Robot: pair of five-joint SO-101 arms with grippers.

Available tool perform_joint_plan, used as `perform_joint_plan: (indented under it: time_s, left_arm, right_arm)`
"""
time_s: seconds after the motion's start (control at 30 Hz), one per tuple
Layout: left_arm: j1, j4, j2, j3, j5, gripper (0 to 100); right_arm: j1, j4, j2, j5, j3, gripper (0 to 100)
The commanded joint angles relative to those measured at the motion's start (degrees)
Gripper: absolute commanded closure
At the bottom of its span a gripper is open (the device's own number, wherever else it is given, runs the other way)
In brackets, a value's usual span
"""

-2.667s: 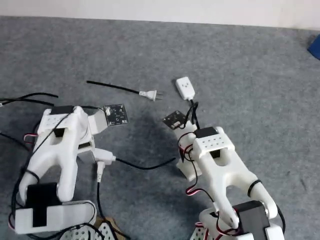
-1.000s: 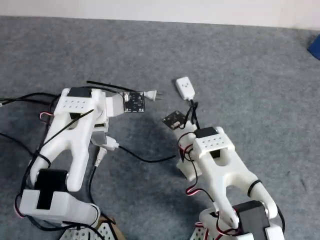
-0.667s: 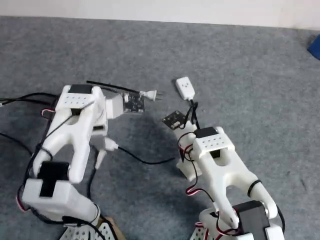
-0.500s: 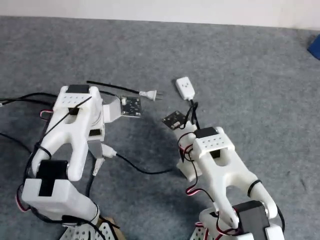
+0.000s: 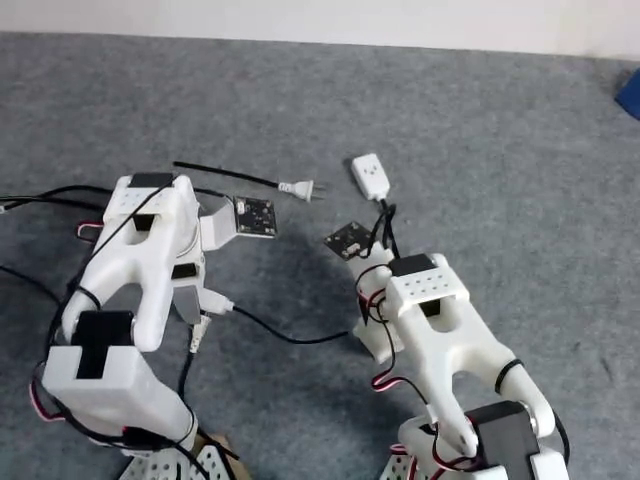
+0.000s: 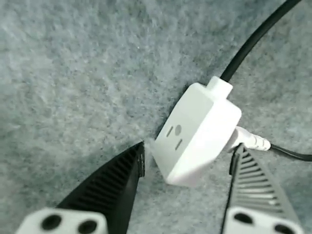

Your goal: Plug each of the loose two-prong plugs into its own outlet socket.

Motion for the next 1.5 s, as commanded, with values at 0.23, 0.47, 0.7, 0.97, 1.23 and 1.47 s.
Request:
perform_joint_plan:
  time_s: [0.23, 0.47, 0.7, 0.97, 1.23, 1.47]
  left_arm:
    - [-1.89, -5.45, 1.98, -3.47, -28.57, 98]
    - [-5.32, -5.45, 2.33, -9.27, -18.90, 100]
    - [-10.42, -5.10, 2.33, -18.33, 0.18, 100]
    - [-22.73, -5.01, 1.89, -22.55, 8.44, 100]
    - [-34.24, -5.10, 2.33, -28.79, 11.34, 100]
    - [-41.71, -5.45, 2.42, -31.16, 11.34, 100]
  right_arm:
    - [-1.54, -1.01, -1.98, 1.32, 0.04, 80.0]
    - [-1.54, -1.01, -1.98, 1.32, 0.04, 80.0]
    - [-1.54, -0.92, -1.98, 1.32, 0.04, 80.0]
    - [-1.54, -1.01, -1.98, 1.32, 0.04, 80.0]
    - [-1.54, -1.01, -1.89, 1.32, 0.04, 80.0]
    - [-1.54, -1.01, -1.89, 1.32, 0.13, 80.0]
